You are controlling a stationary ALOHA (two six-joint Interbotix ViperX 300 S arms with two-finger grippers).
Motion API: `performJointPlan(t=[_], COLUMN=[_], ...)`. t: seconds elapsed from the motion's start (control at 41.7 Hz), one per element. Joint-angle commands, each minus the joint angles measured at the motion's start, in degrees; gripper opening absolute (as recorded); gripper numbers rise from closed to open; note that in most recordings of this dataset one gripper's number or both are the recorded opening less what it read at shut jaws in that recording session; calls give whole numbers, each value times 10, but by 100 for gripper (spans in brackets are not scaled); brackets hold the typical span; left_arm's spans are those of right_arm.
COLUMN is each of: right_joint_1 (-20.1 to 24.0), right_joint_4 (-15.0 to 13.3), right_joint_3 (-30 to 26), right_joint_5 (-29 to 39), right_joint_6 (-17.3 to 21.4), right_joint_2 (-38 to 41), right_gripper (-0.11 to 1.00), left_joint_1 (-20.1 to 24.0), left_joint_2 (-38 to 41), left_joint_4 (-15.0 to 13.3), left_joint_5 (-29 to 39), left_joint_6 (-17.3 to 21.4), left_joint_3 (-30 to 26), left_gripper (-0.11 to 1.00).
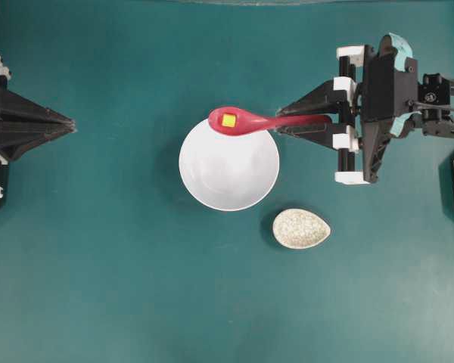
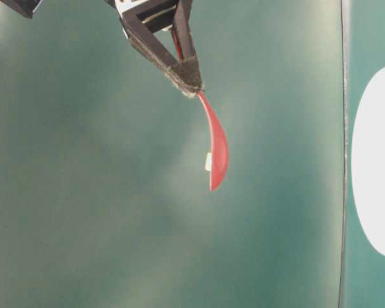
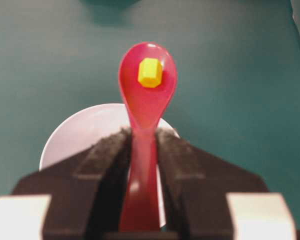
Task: Scoop the yellow hexagonal prism block from the bowl with a spoon using the right arm.
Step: 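Hold the loaded spoon steady above the bowl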
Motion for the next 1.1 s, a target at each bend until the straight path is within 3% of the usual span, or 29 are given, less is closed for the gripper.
performJointPlan(t=[0.0,1.078], right_joint_1=[1,1], right_joint_4=[2,2], right_joint_3=[-12,-18], right_joint_5=[-7,-8], right_joint_6=[0,0], right_joint_2=[-4,16], right_gripper=[25,25], left_joint_1=[1,1], left_joint_2=[2,5], left_joint_4=[1,0], left_joint_5=[2,4], left_joint_6=[0,0], left_joint_3=[-15,-14], left_gripper=[9,9])
